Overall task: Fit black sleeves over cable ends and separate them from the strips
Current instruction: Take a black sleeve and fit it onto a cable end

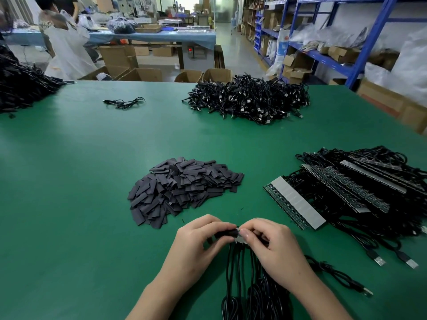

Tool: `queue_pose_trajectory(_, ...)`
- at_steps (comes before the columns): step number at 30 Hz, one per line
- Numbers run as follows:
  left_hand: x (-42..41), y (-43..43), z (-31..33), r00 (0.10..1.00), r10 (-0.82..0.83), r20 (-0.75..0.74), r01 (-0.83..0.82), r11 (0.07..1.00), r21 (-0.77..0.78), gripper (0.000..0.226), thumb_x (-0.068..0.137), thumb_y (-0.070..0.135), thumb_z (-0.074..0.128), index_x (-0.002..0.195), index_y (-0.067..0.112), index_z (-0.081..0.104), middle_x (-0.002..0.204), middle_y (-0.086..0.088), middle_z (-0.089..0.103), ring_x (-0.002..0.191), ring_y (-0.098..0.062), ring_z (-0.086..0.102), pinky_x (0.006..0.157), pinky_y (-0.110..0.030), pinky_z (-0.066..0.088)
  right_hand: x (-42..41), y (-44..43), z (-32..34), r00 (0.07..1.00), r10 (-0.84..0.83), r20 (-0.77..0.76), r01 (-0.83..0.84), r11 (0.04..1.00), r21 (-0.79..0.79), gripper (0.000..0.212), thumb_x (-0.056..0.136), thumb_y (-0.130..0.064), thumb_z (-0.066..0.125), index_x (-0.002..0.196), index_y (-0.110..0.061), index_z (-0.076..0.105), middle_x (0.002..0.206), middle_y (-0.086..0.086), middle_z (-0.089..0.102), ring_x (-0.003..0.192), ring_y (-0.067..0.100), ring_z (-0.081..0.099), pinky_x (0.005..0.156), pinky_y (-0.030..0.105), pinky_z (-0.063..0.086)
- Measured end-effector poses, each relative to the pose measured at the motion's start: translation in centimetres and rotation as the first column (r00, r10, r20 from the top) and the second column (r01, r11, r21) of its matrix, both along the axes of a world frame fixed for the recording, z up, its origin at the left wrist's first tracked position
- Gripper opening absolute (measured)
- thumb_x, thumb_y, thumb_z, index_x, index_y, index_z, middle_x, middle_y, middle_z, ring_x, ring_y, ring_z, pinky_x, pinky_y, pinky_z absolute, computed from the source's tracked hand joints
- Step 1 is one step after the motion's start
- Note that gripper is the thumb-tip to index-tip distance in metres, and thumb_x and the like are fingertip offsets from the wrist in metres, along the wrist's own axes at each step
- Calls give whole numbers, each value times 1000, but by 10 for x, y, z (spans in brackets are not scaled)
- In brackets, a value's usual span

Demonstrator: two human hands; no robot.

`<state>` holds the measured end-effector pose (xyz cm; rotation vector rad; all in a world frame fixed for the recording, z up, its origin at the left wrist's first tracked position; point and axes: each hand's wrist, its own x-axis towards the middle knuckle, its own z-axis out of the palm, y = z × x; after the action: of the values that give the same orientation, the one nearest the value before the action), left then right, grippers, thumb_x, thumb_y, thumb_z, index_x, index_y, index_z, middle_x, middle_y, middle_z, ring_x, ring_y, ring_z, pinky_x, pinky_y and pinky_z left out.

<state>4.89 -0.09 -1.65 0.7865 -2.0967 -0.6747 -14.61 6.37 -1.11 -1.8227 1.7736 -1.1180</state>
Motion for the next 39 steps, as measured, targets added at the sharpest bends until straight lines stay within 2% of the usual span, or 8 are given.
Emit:
queue_pose_trajectory(5, 0, 0, -1, 1000, -25, 6, 25, 999, -46, 20, 95, 36, 70, 112, 26, 76, 98, 18, 67, 87, -2, 66, 75, -21, 54, 2, 0, 1, 999, 19, 31, -19, 1000, 20, 24, 91, -52, 51, 85, -36, 69, 82, -18, 67, 75, 11, 63, 63, 29, 49)
queue_pose_trajectory(11, -1, -1, -1, 999, 12, -45, -12, 1000, 1, 19, 91, 31, 75, 109, 24, 79, 98, 17, 69, 90, -5, 69, 77, -24, 56, -2, 2, 4, 999, 12, 52, -14, 999, 37, 19, 94, -42, 57, 83, -31, 68, 71, -16, 62, 63, 8, 56, 55, 16, 36)
queue_pose_trajectory(16, 0, 0, -1, 999, 11, -51, -10, 1000, 7, 19, 89, 27, 77, 108, 23, 79, 98, 17, 70, 90, -5, 69, 77, -22, 56, -2, 1, 4, 998, 20, 66, -24, 998, 60, 17, 97, -26, 65, 81, -29, 67, 74, -10, 64, 65, 12, 58, 57, 27, 44)
queue_pose_trajectory(19, -1, -1, -1, 999, 12, -44, -12, 1000, 6, 19, 90, 28, 76, 108, 23, 79, 98, 18, 69, 91, -4, 68, 79, -19, 54, -1, 1, 3, 997, 19, 78, -22, 999, 44, 15, 95, -33, 63, 81, -31, 68, 78, -10, 66, 70, 16, 61, 62, 35, 49)
queue_pose_trajectory(26, -1, -1, -1, 998, 15, -64, -10, 998, 69, 17, 90, 25, 76, 106, 23, 80, 99, 17, 71, 93, -6, 70, 81, -21, 55, 1, 1, 4, 999, 40, 31, -39, 999, -36, 19, 94, -44, 55, 84, -34, 67, 81, -11, 63, 73, 16, 62, 61, 34, 48)
queue_pose_trajectory(29, -2, -1, 0, 996, 29, -89, -20, 995, 102, 15, 90, 22, 77, 104, 23, 80, 98, 16, 72, 92, -10, 70, 81, -22, 55, 2, 1, 3, 1000, 27, -4, -27, 998, -64, 17, 95, -45, 55, 88, -36, 68, 82, -12, 62, 72, 16, 61, 59, 30, 47)
queue_pose_trajectory(33, -2, -2, 0, 995, 48, -92, -38, 993, 108, 15, 89, 20, 77, 103, 22, 81, 96, 15, 72, 90, -10, 70, 80, -18, 52, 4, 3, 2, 1000, -20, 24, 21, 997, -77, 10, 92, -44, 60, 88, -35, 63, 75, -14, 60, 66, 12, 58, 55, 12, 38)
queue_pose_trajectory(39, -2, 0, 0, 995, 47, -89, -40, 996, 84, 15, 88, 22, 78, 103, 21, 81, 96, 16, 72, 91, -7, 70, 81, -19, 54, 4, 4, 3, 1000, -16, 11, 17, 996, -84, 11, 91, -42, 61, 85, -33, 62, 76, -11, 60, 67, 13, 58, 55, 10, 36)
